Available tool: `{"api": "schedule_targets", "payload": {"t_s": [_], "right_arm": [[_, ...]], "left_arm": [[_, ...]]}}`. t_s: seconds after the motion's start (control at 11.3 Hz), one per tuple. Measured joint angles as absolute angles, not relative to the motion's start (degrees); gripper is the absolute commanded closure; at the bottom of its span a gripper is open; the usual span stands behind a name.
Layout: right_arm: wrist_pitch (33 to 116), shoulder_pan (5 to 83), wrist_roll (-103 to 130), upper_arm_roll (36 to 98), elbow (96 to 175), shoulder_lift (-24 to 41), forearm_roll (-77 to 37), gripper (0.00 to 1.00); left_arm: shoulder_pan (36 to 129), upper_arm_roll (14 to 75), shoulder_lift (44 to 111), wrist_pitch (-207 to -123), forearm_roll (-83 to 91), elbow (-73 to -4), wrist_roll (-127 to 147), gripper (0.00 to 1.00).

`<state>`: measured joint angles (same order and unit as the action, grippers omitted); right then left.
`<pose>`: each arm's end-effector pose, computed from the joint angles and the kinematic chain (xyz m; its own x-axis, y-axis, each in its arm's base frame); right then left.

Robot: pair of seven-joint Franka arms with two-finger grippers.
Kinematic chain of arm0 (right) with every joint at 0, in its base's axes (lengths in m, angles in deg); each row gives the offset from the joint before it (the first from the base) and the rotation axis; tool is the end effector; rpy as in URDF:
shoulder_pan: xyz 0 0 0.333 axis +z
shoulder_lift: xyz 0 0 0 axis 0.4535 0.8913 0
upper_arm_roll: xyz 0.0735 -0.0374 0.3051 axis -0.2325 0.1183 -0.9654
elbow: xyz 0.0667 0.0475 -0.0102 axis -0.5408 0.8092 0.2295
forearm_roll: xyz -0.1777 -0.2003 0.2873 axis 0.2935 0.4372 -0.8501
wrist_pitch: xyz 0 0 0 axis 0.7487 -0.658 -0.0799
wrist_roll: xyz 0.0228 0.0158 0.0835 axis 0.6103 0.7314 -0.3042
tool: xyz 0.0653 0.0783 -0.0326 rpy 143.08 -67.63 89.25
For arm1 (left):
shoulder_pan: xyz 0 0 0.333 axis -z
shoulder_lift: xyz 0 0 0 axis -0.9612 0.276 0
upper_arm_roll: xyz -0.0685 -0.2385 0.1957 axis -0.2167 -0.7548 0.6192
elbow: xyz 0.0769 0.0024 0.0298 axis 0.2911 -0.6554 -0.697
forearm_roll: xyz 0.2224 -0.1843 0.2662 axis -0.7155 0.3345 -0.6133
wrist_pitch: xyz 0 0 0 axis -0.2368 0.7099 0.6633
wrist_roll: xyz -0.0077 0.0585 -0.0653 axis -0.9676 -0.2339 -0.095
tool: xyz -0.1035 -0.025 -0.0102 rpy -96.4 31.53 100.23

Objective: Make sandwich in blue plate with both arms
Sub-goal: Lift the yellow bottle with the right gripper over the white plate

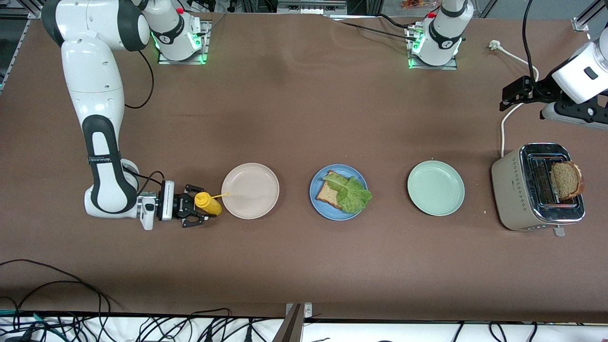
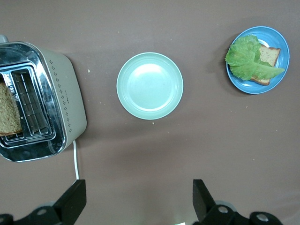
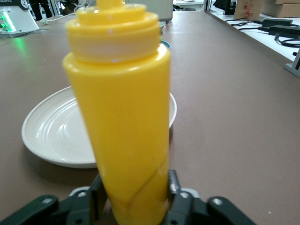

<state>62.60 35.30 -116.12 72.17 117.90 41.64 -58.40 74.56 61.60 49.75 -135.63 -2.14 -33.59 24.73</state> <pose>0.6840 0.0764 0.1053 -0.0037 0.4763 0.8793 0.9980 0.0570 -0.0267 0.5371 -0.0198 0.5989 0.9818 -0.1708 -0.0833 -0.1663 -0.9843 0.0584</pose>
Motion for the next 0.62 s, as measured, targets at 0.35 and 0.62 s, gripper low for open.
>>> {"api": "schedule_targets", "payload": {"t_s": [0.35, 0.62], "right_arm": [[63.6, 35.6, -116.5, 72.2, 117.7, 41.5, -58.7, 1.0], [67.2, 36.6, -113.6, 72.3, 117.4, 40.1, -55.3, 1.0]], "left_arm": [[74.6, 61.6, 49.8, -135.6, -2.1, -33.6, 24.7, 0.0], [74.6, 61.6, 49.8, -135.6, -2.1, -33.6, 24.7, 0.0]]}}
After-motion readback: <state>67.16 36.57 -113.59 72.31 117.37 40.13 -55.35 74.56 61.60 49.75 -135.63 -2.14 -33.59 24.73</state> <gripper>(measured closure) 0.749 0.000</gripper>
